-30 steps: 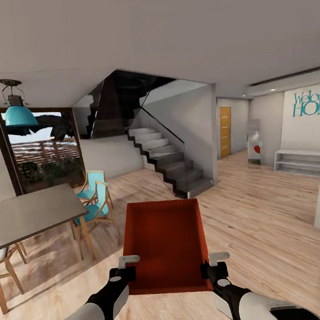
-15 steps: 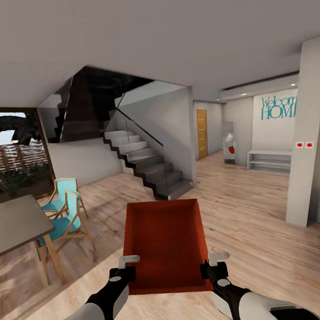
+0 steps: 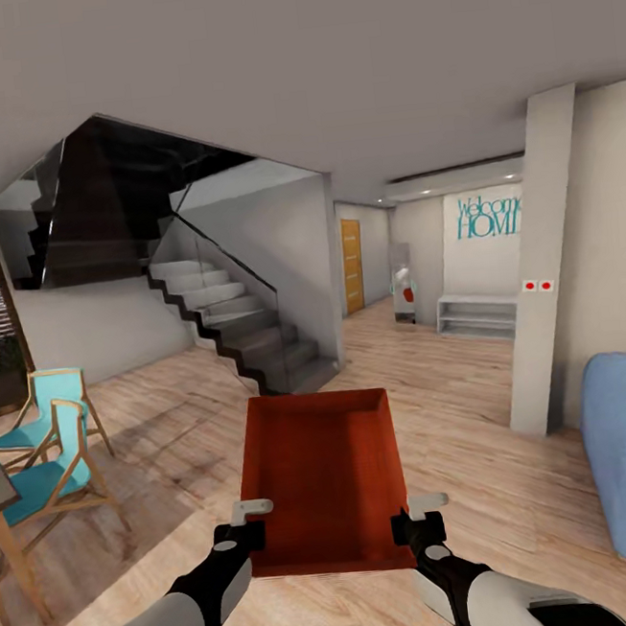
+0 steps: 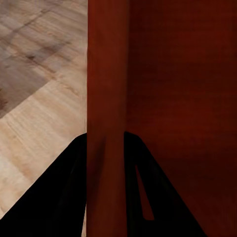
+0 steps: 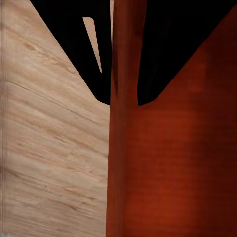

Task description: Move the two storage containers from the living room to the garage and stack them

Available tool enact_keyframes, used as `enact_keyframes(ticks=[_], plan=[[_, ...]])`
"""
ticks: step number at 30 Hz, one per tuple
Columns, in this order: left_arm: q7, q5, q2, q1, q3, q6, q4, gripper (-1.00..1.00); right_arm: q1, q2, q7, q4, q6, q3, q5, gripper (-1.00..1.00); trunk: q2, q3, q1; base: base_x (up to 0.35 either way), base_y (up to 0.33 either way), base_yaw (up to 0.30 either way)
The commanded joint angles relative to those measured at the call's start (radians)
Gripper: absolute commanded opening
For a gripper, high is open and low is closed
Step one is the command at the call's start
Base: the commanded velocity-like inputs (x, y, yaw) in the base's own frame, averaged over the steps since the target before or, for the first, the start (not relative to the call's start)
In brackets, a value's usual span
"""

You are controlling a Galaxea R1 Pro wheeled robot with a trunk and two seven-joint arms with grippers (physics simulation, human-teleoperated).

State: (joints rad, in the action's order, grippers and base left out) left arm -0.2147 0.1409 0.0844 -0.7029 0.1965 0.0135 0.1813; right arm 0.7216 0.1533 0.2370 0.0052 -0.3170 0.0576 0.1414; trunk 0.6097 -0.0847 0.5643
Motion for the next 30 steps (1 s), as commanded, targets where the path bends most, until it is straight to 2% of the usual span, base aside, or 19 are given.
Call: enact_keyframes(ticks=[1, 24, 30], plan=[[-0.015, 0.013, 0.0, 0.0, 0.003, 0.002, -0.005, -1.0, 0.001, 0.0, 0.019, -0.013, -0.022, 0.01, 0.003, -1.0, 0.0, 0.0, 0.001, 0.322, 0.0, -0.286], [-0.015, 0.014, 0.0, 0.0, 0.003, 0.002, -0.005, -1.0, 0.001, 0.002, 0.019, -0.011, -0.022, 0.01, 0.003, -1.0, 0.0, 0.0, 0.001, 0.322, 0.0, -0.285], [-0.015, 0.014, 0.0, 0.0, 0.003, 0.001, -0.005, -1.0, 0.001, 0.001, 0.021, -0.011, -0.022, 0.01, 0.004, -1.0, 0.0, 0.0, 0.001, 0.322, 0.0, -0.088]])
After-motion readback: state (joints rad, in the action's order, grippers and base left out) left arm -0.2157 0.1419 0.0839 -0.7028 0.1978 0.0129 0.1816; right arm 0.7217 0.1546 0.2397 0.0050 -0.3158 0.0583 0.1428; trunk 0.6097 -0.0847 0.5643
